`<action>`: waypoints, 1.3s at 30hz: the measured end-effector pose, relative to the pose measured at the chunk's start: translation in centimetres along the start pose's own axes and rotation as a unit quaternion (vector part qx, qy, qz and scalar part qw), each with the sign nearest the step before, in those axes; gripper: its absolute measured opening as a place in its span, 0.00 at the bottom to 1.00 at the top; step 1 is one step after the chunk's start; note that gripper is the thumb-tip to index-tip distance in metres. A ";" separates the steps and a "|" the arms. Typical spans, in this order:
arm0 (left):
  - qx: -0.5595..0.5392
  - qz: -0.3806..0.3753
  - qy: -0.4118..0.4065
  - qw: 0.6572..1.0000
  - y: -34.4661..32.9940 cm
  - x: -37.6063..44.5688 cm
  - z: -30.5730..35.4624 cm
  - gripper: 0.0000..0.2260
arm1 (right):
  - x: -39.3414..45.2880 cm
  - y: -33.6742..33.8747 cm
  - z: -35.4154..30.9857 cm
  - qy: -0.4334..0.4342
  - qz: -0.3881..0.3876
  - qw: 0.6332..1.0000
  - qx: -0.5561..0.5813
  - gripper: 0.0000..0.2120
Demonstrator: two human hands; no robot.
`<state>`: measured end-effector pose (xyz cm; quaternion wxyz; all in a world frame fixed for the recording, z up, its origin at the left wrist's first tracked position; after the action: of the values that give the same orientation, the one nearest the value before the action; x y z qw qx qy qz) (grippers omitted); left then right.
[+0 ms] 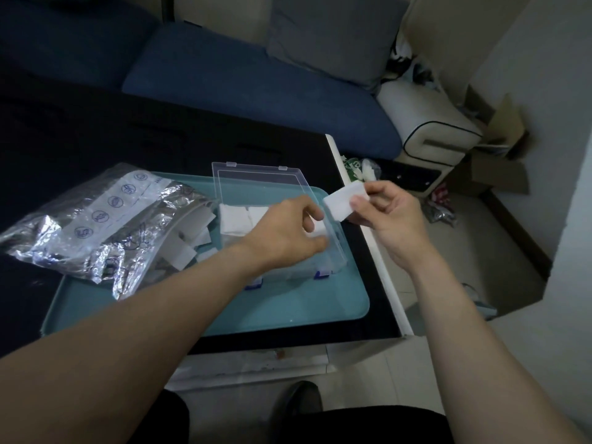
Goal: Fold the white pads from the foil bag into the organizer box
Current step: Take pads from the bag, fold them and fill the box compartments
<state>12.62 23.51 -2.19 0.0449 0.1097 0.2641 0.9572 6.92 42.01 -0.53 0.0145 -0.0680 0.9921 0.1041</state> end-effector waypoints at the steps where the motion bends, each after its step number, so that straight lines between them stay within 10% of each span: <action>1: 0.058 0.022 -0.030 0.998 0.1 0.1 -0.2 0.12 | 0.6 -0.1 0.2 0.002 0.036 0.999 -0.020 0.10; 9: 0.321 -0.087 -0.084 0.939 -0.2 0.1 -2.7 0.18 | 4.4 -3.7 2.6 -0.019 0.028 0.962 -0.272 0.13; 19: 0.357 -0.120 -0.094 0.921 -0.4 -0.1 -3.0 0.18 | 5.0 -6.3 3.5 0.004 0.089 0.856 -0.509 0.08; 26: 0.320 -0.120 -0.114 0.933 0.1 -0.3 -3.3 0.19 | 4.8 -6.0 3.8 0.011 0.085 0.840 -0.536 0.11; 32: 0.233 0.050 -0.150 0.960 4.0 -1.1 -2.1 0.13 | 3.4 -6.3 0.7 0.094 0.147 0.913 -0.368 0.10; 39: 0.414 0.055 -0.005 0.909 10.5 -3.8 -4.0 0.22 | -2.2 -12.6 -3.5 0.027 -0.188 0.911 -0.365 0.08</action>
<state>15.11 11.97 -0.80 -0.0560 0.1374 0.6298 0.7625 10.80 29.34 0.41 -0.0193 -0.2564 0.8539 0.4526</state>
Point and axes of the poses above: each hand's wrist, its own x-axis towards the middle knuckle, its own y-axis out of the back of the hand, z = x × y, the point moved 1 cm from there along x, towards the middle knuckle, and after that the axes turned 11 degrees about -y, right-handed, at the moved point
